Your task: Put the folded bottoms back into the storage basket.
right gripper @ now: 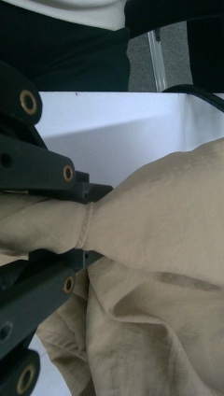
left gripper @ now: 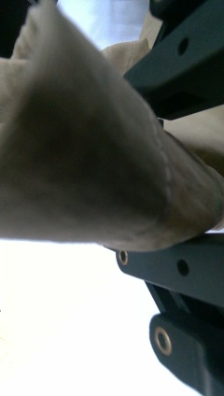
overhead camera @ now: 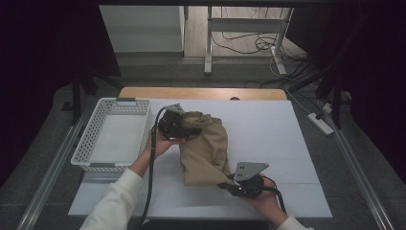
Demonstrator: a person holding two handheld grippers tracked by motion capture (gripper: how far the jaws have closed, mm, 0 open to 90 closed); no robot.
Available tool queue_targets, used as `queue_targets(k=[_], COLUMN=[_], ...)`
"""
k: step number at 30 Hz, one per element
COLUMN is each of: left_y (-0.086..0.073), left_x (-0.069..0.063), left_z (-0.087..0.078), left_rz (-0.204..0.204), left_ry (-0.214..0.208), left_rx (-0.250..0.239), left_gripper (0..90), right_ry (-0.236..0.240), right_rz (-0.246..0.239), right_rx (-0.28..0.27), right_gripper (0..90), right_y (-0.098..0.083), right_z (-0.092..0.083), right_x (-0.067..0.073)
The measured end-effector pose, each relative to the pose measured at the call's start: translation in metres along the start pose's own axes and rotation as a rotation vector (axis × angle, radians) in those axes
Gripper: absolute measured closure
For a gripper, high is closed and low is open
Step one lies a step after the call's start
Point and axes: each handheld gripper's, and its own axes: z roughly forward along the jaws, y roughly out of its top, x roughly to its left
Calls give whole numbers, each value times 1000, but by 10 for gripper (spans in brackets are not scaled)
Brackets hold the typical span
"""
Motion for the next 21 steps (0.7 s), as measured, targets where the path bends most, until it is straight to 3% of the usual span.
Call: queue_targets(k=[21], left_y=[2], left_x=[2], left_z=[-18], left_rz=[-6], left_ry=[6], left_rx=[-38], left_gripper=[622], right_ry=[9], right_rz=[16], right_rx=[-49], right_gripper=[768], right_y=[12], right_z=[0], right_x=[-3])
